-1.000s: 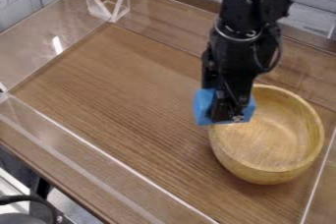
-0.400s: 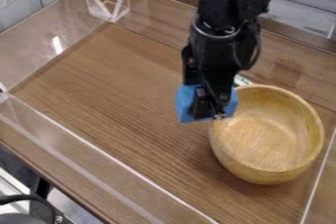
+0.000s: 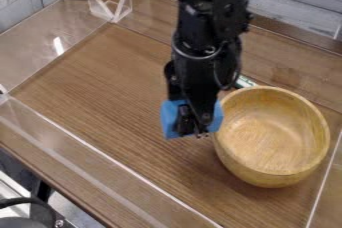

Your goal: Remove the blue block from inside the brown bowl and put it on the table

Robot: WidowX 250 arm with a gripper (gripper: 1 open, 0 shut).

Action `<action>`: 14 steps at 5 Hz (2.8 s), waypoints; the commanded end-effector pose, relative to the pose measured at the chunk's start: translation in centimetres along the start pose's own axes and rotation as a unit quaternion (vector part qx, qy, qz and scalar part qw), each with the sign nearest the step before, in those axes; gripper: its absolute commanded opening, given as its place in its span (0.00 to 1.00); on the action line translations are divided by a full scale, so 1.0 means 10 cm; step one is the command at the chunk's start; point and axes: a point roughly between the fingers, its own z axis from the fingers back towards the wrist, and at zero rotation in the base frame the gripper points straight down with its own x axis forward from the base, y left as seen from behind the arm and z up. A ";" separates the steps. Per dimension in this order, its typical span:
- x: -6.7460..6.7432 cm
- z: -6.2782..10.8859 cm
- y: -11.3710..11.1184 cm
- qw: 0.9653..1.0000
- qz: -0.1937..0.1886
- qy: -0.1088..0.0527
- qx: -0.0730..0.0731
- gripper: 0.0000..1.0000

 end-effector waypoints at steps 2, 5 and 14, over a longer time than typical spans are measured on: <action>-0.07 -0.07 0.05 0.999 0.020 -0.022 0.018 0.00; -0.14 -0.30 0.03 0.999 0.038 -0.024 0.017 0.00; -0.20 -0.50 0.08 0.997 0.073 -0.013 0.011 0.00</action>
